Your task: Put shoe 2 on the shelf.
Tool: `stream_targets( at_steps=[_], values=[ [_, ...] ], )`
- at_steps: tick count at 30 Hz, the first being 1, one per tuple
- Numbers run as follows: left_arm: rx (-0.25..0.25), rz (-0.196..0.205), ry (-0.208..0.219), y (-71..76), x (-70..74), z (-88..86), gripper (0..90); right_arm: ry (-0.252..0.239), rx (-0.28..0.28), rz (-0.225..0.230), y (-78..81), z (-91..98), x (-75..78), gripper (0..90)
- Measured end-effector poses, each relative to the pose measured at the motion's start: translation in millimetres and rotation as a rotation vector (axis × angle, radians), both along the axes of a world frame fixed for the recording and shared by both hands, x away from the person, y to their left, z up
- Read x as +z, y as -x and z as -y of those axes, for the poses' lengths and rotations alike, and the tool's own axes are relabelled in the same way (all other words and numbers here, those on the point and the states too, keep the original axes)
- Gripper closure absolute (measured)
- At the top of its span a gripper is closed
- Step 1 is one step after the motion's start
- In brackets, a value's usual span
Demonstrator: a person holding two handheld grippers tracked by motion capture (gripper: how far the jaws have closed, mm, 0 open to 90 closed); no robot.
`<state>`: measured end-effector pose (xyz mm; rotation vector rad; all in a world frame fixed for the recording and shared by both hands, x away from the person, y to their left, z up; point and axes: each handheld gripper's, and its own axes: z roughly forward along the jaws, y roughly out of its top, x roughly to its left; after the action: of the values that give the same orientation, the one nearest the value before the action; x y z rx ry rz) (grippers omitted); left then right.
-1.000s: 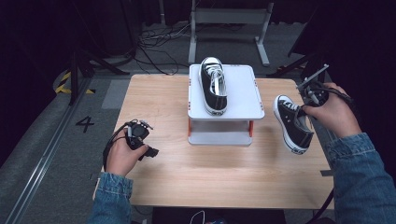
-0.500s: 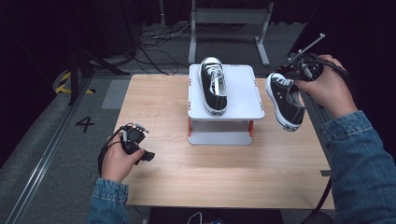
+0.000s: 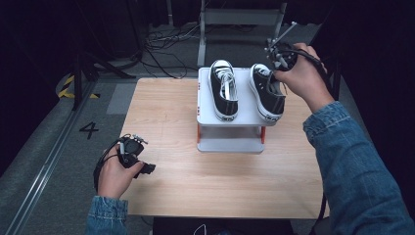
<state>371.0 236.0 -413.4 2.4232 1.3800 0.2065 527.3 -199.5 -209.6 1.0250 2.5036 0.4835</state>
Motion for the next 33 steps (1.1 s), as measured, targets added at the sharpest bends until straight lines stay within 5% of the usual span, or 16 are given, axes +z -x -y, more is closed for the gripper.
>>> stream_targets(
  at_steps=[12, 19, 25, 30, 33],
  values=[
    [-0.005, 0.000, 0.012, -2.6, 0.4, -3.1, 20.0, 0.087, 0.053, 0.070, -15.2, -46.0, -19.2, 79.2],
    [-0.013, -0.001, 0.013, -3.7, 0.4, -1.4, 20.0, 0.149, 0.173, 0.148, -12.4, -57.7, -21.8, 79.2],
    [-0.005, 0.004, 0.015, -3.1, 1.9, -2.2, 20.0, 0.208, 0.245, 0.153, -11.6, -56.9, -26.1, 78.2],
    [-0.009, 0.001, 0.016, -4.2, 1.6, -0.3, 20.0, 0.151, 0.248, 0.149, -9.2, -52.5, -29.7, 72.0],
    [-0.014, 0.001, 0.013, -4.4, 1.9, 1.2, 20.0, 0.110, 0.237, 0.150, -8.0, -50.8, -30.3, 56.2]
  ],
)
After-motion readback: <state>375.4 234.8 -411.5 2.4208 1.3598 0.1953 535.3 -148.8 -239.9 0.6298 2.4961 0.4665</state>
